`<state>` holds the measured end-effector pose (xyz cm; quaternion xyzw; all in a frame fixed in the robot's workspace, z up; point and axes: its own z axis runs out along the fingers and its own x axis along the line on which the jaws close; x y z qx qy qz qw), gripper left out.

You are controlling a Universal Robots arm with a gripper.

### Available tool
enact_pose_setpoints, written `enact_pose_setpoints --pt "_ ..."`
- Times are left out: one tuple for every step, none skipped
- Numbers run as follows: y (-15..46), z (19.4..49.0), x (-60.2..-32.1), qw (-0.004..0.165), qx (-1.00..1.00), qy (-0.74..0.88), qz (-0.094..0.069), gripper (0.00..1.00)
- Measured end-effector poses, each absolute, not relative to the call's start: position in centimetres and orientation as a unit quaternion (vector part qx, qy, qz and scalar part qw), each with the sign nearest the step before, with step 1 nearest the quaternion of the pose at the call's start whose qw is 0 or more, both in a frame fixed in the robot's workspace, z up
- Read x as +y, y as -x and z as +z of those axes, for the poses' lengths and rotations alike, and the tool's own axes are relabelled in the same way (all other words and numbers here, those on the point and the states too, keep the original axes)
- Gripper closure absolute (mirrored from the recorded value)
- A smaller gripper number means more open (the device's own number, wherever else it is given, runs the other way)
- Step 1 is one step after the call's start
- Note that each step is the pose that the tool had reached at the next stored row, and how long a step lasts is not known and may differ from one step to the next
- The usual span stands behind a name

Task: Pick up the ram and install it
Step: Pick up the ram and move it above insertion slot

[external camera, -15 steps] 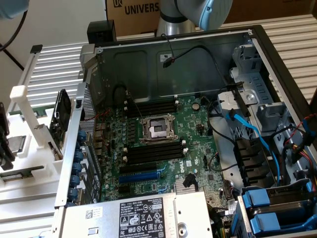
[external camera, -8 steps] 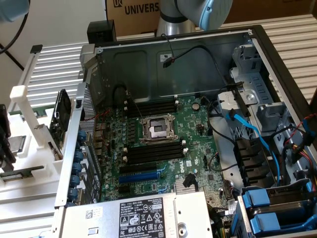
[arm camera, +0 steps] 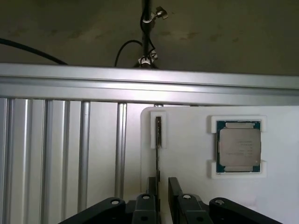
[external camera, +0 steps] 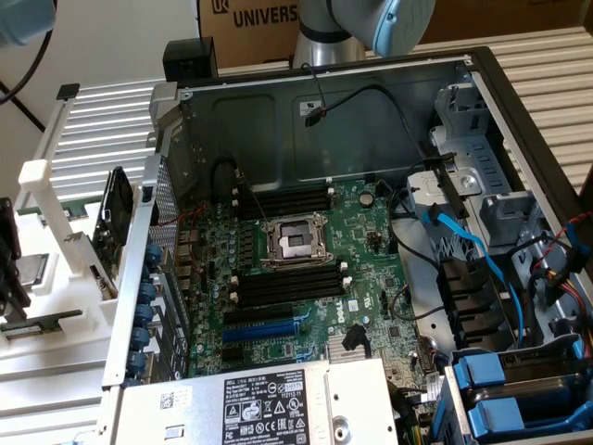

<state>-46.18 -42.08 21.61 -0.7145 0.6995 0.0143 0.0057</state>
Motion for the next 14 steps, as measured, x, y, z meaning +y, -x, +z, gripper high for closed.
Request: enact_pose_setpoints --pt "46.18 21.61 -42.08 0.006 0.699 0.714 0.014 0.76" --pt "46.18 21.60 -42.08 0.006 0.700 0.714 0.014 0.76" --pt "46.18 21.59 -42.08 0.006 0.699 0.714 0.014 0.76" --pt "46.18 21.58 -42.07 0.006 0.699 0.714 0.014 0.76" --pt "46.18 21.56 -42.08 0.006 0.700 0.714 0.014 0.76" --pt "46.18 21.53 -42.07 0.006 0.699 0.714 0.014 0.76" --pt "46.17 21.50 -42.08 0.006 0.699 0.714 0.014 0.76" --pt "46.18 21.47 -42.08 0.006 0.699 0.714 0.014 0.76" --pt "46.18 21.43 -42.08 0.006 0.700 0.714 0.014 0.76" --pt "46.18 21.39 -42.10 0.006 0.700 0.714 0.014 0.76" --pt "46.18 21.34 -42.10 0.006 0.700 0.714 0.014 0.76" --pt "46.18 21.28 -42.11 0.006 0.700 0.714 0.014 0.76" --pt "46.18 21.22 -42.11 0.006 0.700 0.714 0.014 0.76" --pt "46.17 21.15 -42.11 0.006 0.700 0.714 0.014 0.76"
